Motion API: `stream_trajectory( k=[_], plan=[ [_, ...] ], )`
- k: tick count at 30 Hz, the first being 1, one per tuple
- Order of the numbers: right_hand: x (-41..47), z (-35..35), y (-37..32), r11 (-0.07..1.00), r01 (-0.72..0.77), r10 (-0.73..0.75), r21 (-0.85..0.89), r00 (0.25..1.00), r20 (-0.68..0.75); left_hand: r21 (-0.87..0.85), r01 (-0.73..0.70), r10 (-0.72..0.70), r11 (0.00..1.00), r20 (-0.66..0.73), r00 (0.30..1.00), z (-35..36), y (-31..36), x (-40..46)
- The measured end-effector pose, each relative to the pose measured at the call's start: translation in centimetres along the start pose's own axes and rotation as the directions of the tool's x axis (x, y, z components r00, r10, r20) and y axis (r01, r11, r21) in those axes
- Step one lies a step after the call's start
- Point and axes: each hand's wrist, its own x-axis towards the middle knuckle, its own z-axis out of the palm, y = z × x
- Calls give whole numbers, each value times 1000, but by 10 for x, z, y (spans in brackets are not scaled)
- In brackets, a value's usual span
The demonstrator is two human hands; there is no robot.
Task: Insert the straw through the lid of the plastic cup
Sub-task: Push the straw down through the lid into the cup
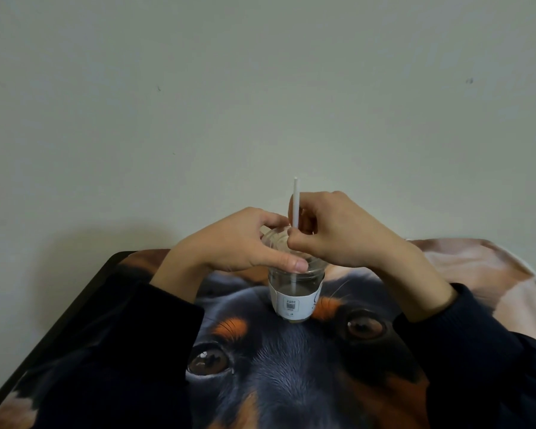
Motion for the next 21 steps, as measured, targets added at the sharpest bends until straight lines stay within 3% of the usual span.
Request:
stream_trajectory(
  k=[21],
  plan=[
    [0,0,-3,1000,-21,21,-21,1000,-6,-36,2,-2,999,0,1000,1,1,0]
  ],
)
